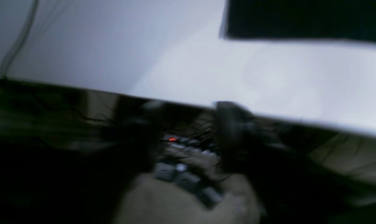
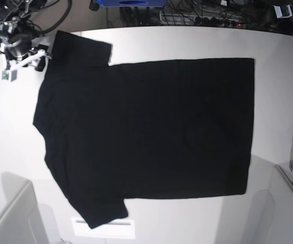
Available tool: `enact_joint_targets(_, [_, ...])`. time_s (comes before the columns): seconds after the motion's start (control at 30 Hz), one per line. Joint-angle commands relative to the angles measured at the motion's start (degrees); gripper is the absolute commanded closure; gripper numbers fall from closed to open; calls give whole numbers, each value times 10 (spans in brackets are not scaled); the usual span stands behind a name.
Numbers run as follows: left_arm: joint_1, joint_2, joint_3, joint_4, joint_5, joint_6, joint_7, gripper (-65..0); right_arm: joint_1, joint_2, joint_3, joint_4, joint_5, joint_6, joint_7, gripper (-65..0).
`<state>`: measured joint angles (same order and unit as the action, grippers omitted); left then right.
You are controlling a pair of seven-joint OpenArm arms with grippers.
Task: Fold the T-shirt properly
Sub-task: 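Move both grippers down to the shirt's shoulder corners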
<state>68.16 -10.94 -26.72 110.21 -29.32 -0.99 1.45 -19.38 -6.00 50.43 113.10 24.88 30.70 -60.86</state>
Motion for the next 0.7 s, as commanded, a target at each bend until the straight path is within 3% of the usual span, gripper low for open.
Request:
enact_joint_targets(0.0, [3,-4,-11,3,-32,4,6,-372,9,5,17,1,19,9,-6,-341])
enact_joint_targets(0.07, [-18,-13,-29,2,-104,-5,50,-421,26,6,38,-17,23,20,-29,-342])
enact_joint_targets(0.13, [-49,-25,-51,4,-153,-30,107,-425,33,9,39,-38,23,34,-38,-344])
enact_joint_targets(0.33, [-157,-18,-141,10,-184,-38,328,-397,53,24,39,-125,24,49,-38,-344])
enact_joint_targets(0.4, [-174,-8,-166,10,-184,-56,345,-382,54,27,39,-149,24,50,-36,-344])
enact_joint_targets(0.53, [-179,-6,-188,10,-184,-127,345,-377,60,25,39,-180,24,50,-39,-345])
enact_joint_targets(0.67, [-188,-8,-189,-1,-183,-137,346,-385,48,21,21,-179,24,83,-42,-342])
